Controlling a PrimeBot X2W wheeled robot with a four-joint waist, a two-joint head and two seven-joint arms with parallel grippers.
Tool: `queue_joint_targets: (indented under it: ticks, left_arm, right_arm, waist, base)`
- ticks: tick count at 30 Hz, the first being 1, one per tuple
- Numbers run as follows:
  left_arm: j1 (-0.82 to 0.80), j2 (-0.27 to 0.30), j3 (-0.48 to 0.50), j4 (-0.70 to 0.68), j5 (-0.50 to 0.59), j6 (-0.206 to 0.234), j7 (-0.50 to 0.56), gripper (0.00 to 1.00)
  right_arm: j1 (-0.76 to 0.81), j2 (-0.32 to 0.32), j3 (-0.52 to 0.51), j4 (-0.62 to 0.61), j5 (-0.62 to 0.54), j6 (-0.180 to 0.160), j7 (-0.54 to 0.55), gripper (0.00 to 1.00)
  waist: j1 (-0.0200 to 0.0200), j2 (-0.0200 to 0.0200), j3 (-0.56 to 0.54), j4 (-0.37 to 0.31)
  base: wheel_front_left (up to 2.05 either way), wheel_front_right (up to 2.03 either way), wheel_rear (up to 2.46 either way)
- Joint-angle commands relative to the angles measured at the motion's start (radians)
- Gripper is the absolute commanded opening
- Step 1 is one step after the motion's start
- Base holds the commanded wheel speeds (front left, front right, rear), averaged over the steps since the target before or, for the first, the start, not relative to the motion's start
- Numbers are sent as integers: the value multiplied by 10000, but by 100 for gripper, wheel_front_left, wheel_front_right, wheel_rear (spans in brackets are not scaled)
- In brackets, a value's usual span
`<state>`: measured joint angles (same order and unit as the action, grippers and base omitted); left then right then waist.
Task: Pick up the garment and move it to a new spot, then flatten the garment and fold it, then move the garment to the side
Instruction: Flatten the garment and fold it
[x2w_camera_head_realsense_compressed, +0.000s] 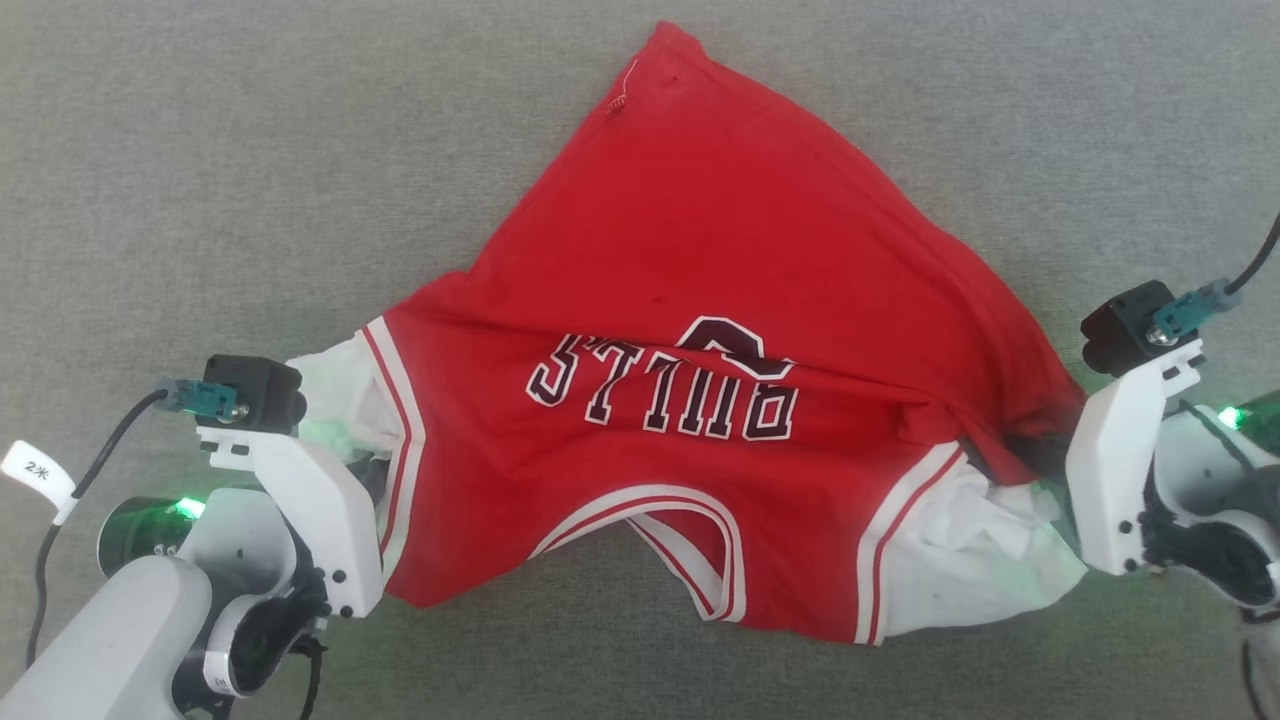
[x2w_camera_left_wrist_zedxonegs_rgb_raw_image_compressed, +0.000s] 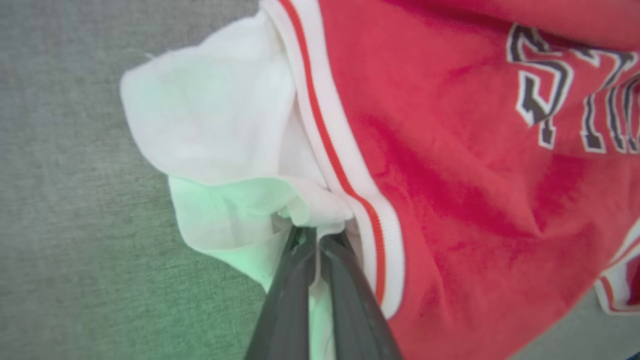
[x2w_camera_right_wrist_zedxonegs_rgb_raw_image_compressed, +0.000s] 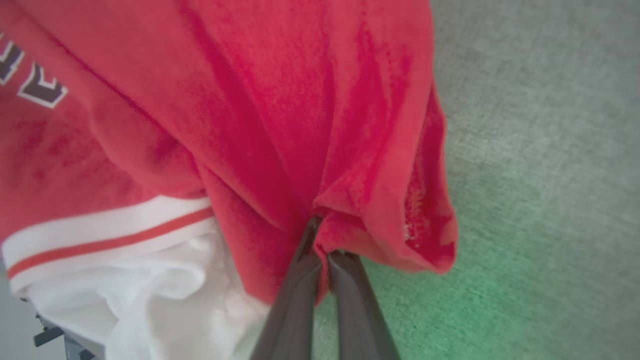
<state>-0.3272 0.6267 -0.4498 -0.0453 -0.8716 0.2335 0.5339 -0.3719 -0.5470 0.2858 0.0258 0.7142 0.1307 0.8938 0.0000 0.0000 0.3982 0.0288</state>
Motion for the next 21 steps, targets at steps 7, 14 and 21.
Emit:
queue_joint_targets:
  ticks: [7,14,21]
  left_arm:
    - [118,-153,-146,180,-69,-95,-73,0]
    - [272,-184,-263,287,-13,-142,-124,0]
    - [380,-207,-284,215,-71,-122,-212,0]
  right_arm:
    - [474,1007,295,1437,-610,-10,-752,100]
    - [320,807,-226,730,-622,-20,-1208,100]
    - [534,809,-1157,-1214,-930,-1,-1118,100]
  waist:
    - [0,0,-30,-3]
    - [0,0,-263,43]
    - [0,0,-402,232]
  base:
    - [0,0,0]
    - [0,0,0]
    - [0,0,0]
